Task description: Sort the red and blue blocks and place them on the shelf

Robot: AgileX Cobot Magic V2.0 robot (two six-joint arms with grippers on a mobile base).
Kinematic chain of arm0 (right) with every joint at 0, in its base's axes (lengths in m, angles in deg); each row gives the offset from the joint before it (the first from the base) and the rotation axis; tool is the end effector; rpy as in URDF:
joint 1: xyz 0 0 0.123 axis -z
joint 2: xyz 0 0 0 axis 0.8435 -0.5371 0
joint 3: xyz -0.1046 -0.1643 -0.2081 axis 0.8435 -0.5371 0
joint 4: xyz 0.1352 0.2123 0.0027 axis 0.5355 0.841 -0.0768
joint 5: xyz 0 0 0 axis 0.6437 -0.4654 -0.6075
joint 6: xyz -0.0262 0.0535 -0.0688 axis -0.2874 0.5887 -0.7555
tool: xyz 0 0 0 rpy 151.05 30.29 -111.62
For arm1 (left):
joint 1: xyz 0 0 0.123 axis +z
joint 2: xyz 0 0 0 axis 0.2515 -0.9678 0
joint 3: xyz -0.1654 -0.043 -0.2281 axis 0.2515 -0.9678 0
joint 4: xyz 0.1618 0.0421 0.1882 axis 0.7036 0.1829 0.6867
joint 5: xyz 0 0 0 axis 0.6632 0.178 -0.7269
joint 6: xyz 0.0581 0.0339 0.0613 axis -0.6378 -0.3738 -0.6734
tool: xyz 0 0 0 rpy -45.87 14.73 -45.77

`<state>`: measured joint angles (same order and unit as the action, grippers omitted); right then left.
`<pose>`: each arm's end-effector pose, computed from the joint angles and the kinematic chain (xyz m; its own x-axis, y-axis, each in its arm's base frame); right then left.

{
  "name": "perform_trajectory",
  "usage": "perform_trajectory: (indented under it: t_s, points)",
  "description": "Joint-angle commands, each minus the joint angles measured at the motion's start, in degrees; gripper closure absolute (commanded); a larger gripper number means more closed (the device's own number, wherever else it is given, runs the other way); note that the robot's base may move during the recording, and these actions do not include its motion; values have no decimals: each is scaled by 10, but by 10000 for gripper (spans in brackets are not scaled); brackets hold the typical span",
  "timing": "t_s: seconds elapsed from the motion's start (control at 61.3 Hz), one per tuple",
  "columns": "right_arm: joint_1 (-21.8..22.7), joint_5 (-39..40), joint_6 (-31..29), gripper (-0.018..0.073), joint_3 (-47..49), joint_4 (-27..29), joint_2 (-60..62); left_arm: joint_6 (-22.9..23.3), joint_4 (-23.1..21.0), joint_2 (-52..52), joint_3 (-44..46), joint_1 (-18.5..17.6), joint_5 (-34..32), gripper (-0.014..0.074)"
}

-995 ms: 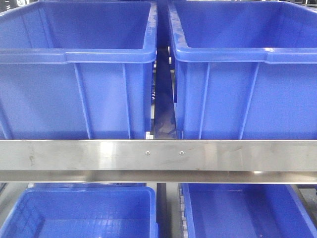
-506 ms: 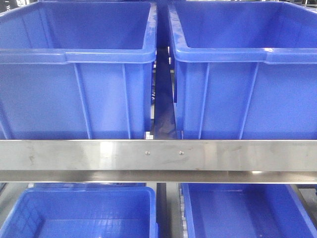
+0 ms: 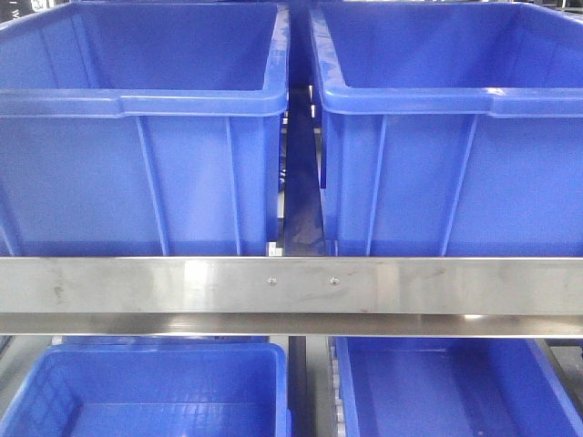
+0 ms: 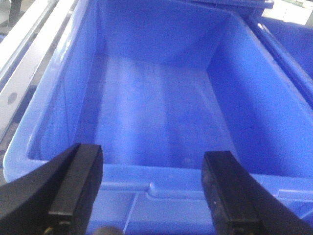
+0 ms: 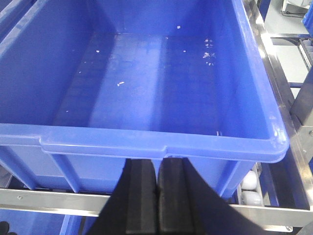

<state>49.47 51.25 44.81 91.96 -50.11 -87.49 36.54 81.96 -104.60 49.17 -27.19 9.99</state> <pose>0.1216 0.0119 0.3075 -0.2587 0.0389 -0.9652 -0.0657 0.9962 0.0578 0.1578 -0.0350 0.2984 -0.2228 -0.1923 -0.9557 0.1669 0.9584 -0.2318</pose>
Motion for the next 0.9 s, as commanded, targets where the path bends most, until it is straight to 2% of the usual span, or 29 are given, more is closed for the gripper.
perform_trajectory:
  t_s: [0.0, 0.881]
  points:
    - [3, 48, -6, 488, 17, -3, 2, 0, -4, 2, 16, -4, -54, 511]
    - [3, 48, -6, 488, 17, -3, 2, 0, -4, 2, 16, -4, -54, 511]
